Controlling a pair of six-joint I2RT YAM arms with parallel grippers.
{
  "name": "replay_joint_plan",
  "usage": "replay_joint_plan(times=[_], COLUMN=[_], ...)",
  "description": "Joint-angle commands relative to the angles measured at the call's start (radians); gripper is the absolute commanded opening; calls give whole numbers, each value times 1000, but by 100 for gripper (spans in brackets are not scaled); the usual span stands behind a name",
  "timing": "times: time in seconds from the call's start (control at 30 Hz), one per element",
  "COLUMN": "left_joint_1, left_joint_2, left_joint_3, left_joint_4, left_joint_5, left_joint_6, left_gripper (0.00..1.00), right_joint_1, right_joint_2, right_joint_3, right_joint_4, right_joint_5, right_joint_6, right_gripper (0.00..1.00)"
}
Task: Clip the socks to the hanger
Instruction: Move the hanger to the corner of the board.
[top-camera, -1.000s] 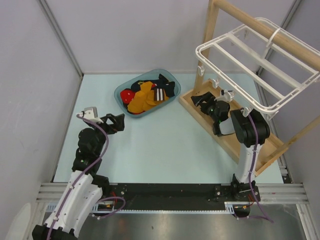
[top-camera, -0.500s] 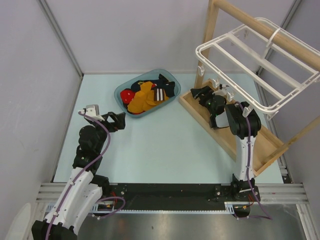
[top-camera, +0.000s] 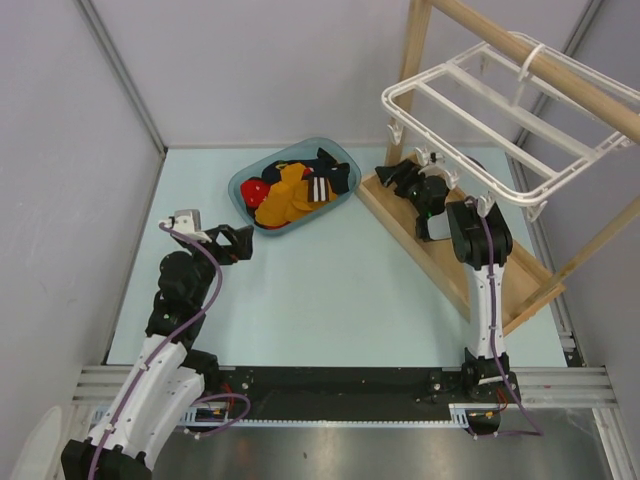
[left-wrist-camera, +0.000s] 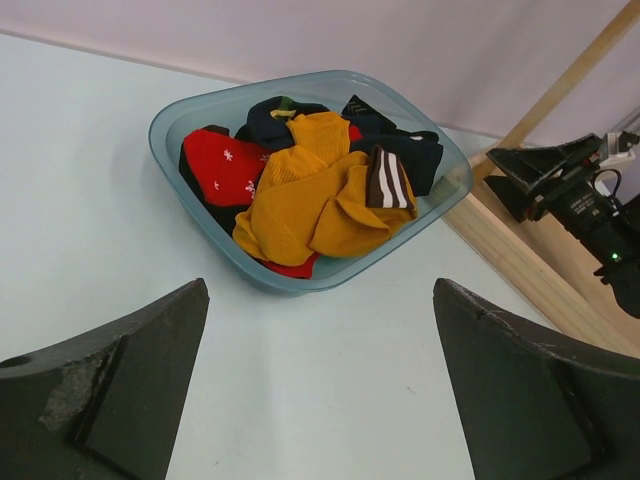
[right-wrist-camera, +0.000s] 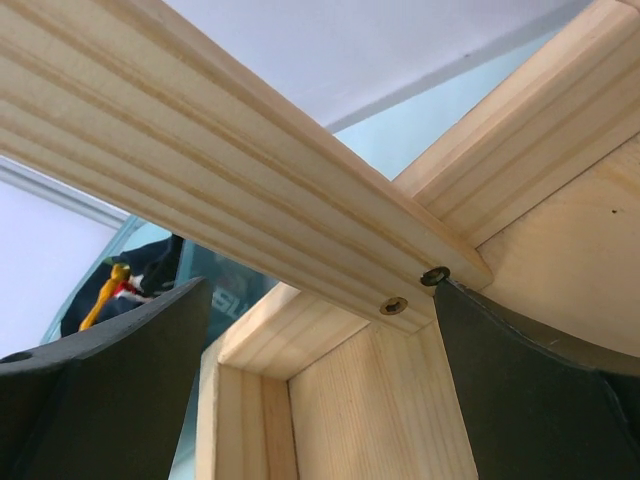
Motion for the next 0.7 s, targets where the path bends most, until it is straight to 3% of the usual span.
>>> replay_joint_plan(times=[0.0,0.37,0.67], left_joint_1=[-13,-19,-17], left_joint_2=[-13,-21,-9], left_joint_3=[39,33,33], left_joint_4=[31,31,54], left_joint_5=[-2,-2,15], left_joint_6=[27,25,25], left_gripper=[100,100,100], right_joint_1=[38,41,50], right_joint_2=[44,118,-47], right_joint_3=[140,382,252], right_joint_4=[-17,-194,-238], right_joint_5=[-78,-150,-163], right_joint_6=[-33,-61,-75], right_gripper=[100,100,100])
